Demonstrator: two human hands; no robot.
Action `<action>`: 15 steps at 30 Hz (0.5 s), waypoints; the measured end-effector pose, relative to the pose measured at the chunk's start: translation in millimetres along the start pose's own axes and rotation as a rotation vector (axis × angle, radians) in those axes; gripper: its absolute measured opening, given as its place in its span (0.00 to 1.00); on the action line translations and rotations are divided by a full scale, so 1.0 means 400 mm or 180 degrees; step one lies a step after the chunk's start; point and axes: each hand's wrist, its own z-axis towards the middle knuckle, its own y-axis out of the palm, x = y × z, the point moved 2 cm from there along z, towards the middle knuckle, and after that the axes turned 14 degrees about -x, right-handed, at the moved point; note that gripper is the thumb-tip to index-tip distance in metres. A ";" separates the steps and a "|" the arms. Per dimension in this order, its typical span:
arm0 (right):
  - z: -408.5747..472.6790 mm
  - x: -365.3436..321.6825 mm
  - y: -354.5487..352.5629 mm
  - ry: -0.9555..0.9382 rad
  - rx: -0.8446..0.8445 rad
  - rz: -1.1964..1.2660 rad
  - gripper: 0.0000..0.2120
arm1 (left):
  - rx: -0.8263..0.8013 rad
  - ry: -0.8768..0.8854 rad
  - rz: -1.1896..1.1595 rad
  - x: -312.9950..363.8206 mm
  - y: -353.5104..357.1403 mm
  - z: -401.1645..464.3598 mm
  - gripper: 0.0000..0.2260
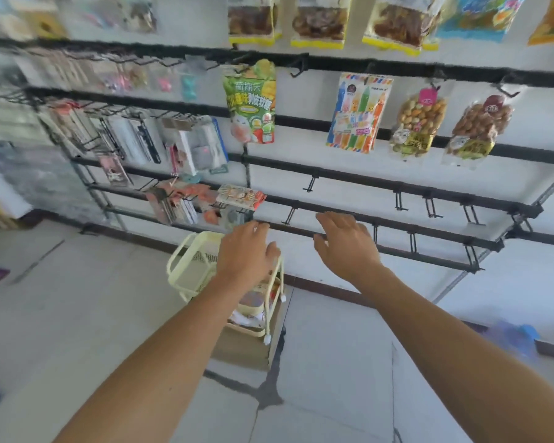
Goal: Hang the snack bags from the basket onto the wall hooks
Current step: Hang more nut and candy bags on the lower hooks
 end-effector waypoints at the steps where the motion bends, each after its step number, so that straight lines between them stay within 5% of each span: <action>1: 0.001 -0.058 0.019 -0.0002 -0.0016 -0.0025 0.24 | -0.0068 -0.0022 -0.0052 -0.059 0.009 -0.027 0.21; 15: 0.092 -0.664 0.349 -0.0146 -0.0668 0.0044 0.23 | -0.0507 -0.0365 -0.0377 -0.709 0.142 -0.270 0.19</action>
